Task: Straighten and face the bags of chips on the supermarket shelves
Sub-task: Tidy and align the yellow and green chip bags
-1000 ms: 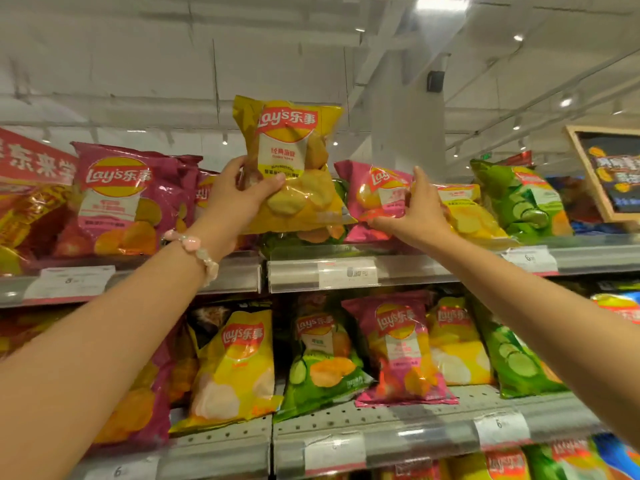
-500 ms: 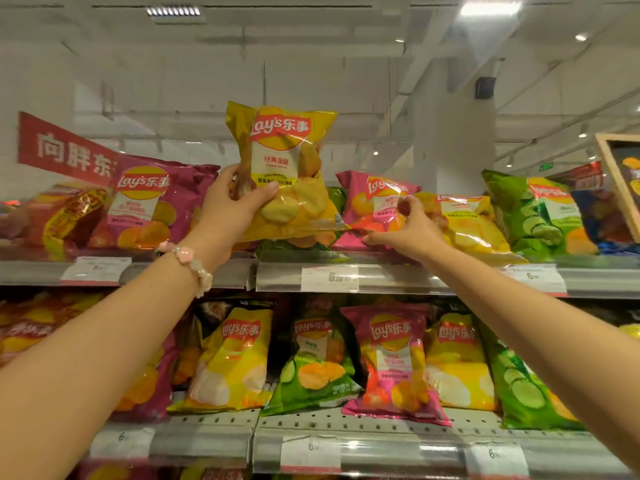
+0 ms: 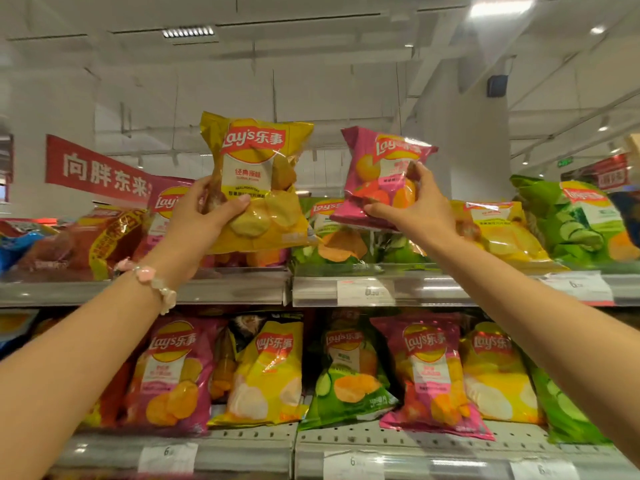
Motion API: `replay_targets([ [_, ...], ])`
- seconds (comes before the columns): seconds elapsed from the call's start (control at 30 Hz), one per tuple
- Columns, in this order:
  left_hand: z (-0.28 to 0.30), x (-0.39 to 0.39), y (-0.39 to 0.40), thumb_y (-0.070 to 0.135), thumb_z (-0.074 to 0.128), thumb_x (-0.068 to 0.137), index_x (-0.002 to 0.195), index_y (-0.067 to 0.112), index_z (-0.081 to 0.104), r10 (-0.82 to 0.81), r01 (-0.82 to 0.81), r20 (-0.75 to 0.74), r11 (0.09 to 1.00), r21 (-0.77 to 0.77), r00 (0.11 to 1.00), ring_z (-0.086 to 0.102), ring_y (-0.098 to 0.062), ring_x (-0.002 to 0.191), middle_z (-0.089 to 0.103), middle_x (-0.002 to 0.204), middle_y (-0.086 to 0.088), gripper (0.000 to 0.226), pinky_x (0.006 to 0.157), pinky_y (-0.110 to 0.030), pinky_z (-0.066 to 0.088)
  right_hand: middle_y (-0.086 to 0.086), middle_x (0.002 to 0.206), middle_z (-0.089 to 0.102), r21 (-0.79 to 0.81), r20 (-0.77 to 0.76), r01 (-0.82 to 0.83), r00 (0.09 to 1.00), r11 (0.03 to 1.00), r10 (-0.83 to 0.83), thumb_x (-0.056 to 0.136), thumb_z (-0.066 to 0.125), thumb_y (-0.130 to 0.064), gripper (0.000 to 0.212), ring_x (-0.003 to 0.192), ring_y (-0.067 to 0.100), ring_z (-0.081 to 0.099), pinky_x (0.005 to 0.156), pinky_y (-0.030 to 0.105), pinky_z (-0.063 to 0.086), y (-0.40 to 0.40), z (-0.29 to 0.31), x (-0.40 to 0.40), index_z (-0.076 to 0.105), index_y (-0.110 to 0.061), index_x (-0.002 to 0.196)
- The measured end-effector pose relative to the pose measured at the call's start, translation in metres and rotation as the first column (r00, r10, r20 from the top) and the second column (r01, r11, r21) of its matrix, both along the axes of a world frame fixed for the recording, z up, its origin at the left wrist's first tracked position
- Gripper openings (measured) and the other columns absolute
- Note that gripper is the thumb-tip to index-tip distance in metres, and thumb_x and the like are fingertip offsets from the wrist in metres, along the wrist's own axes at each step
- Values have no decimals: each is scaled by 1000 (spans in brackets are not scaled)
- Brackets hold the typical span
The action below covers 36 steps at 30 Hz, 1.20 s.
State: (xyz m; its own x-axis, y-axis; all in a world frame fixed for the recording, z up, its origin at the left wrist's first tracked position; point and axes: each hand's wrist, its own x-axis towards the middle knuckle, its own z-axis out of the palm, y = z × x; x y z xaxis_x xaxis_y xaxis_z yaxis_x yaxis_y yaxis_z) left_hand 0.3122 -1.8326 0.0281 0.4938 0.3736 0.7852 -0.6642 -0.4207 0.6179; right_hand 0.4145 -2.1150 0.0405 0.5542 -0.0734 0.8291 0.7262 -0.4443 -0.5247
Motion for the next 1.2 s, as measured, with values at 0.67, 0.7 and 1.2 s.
replay_targets([
  [0.67, 8, -55, 107, 41, 76, 72, 129, 23, 55, -8, 8, -40, 1000, 10, 999, 63, -16, 108, 64, 122, 1, 63, 91, -36, 53, 8, 113, 62, -360, 11, 261, 961, 896, -276, 61, 62, -81, 107, 101, 30, 62, 70, 38, 49, 205, -21, -32, 22, -21, 141],
  [0.7, 8, -55, 108, 42, 76, 70, 129, 23, 55, -15, 16, -43, 1000, 9, 999, 63, -16, 108, 64, 122, 1, 65, 91, -37, 53, 9, 116, 61, -370, 5, 269, 958, 889, -288, 61, 64, -79, 109, 104, 31, 61, 73, 40, 51, 208, -24, -31, 19, -22, 143],
  [1.2, 3, -54, 111, 32, 75, 79, 121, 26, 57, -67, 68, -10, 997, 29, 998, 66, 7, 77, 66, 102, 14, 46, 57, -10, 50, 12, 137, 50, -645, -193, 130, 926, 753, -325, 70, 62, -73, 105, 121, 34, 52, 95, 46, 47, 212, -4, -30, 22, -13, 147],
])
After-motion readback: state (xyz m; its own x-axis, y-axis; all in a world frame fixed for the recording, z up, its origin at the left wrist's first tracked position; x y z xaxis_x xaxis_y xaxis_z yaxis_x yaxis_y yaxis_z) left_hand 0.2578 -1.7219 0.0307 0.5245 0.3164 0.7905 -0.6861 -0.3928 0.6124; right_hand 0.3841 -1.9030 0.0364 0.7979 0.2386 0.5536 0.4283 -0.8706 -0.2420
